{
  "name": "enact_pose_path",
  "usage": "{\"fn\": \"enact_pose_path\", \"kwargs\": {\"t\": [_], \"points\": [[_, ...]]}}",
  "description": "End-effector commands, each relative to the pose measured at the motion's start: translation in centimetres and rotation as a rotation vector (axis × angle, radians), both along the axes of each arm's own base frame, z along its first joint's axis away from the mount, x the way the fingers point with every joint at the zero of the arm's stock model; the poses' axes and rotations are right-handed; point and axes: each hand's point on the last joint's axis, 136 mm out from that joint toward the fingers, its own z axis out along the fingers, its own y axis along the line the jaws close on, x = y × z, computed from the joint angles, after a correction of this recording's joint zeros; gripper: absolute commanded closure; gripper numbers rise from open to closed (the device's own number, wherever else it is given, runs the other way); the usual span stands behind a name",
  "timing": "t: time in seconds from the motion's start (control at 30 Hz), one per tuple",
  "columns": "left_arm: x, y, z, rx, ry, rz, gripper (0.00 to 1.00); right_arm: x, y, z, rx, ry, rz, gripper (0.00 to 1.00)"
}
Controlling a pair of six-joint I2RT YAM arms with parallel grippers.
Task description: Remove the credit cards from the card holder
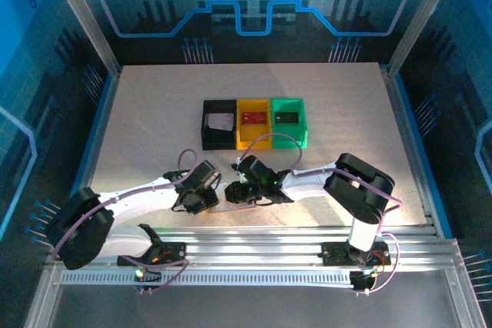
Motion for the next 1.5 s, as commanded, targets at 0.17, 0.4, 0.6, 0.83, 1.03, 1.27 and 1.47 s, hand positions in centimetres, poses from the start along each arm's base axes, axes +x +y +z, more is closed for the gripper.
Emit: {"fn": "enact_pose_path", "kwargs": {"t": [0.17,0.4,0.6,0.83,1.03,1.27,1.47], "points": [[-1.2,-2.4,-4.4,-0.123,0.016,-0.067,0.65,-1.9,1.2,-0.5,0.109,0.032,0.074,0.82],[-1.2,-2.4,-4.3,-0.124,0.015,-0.067,0.65,-2.1,1.5,0.3,0.146,0.023,0.087,0.89],[-1.0,-2.6,-4.0,-0.125,0.007,-0.070,0.65,-2.5,1.7,0.7,0.178,0.024,0.104,0.87],[-0.9,-2.7,-3.9,-0.125,0.006,-0.071,0.64,-2.8,2.0,1.3,0.206,0.022,0.123,0.84],[-0.8,-2.7,-3.8,-0.127,0.004,-0.071,0.64,-3.2,2.2,1.3,0.207,0.022,0.141,0.88],[-0.7,-2.8,-3.6,-0.126,0.001,-0.075,0.64,-3.4,2.4,1.6,0.215,0.016,0.151,0.96],[-0.6,-2.8,-3.4,-0.121,-0.003,-0.077,0.64,-3.2,1.9,2.0,0.206,-0.005,0.136,1.00]]}}
